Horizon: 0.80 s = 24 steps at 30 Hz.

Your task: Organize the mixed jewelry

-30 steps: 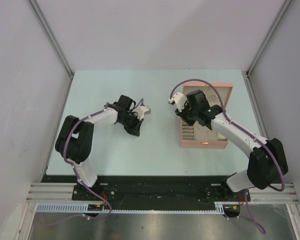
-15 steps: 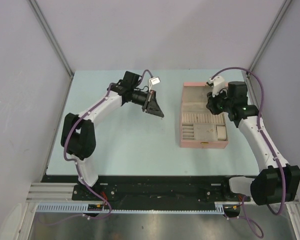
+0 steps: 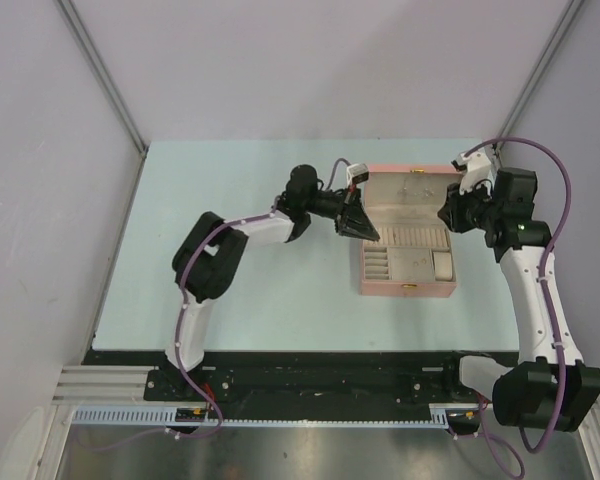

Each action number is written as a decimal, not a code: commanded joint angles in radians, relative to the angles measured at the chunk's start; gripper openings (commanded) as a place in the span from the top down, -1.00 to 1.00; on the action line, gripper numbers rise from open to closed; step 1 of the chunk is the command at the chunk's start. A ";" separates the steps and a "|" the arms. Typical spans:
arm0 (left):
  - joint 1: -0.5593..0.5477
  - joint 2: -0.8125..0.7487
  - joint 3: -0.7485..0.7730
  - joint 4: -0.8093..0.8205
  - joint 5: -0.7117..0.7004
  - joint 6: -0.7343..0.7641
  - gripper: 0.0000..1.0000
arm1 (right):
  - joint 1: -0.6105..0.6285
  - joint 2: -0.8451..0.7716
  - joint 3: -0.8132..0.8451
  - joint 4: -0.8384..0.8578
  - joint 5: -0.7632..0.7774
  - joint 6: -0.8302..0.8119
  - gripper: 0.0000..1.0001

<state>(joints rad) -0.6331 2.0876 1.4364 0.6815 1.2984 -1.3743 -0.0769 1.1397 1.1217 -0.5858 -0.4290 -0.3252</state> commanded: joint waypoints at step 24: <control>-0.088 -0.142 -0.054 -0.430 -0.476 0.426 0.99 | -0.121 -0.104 -0.028 -0.094 -0.091 -0.032 0.52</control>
<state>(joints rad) -0.7197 2.0892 1.4590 0.2695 0.9245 -1.0534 -0.1917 1.0561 1.1088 -0.6910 -0.4881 -0.3599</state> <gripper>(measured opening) 0.006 0.240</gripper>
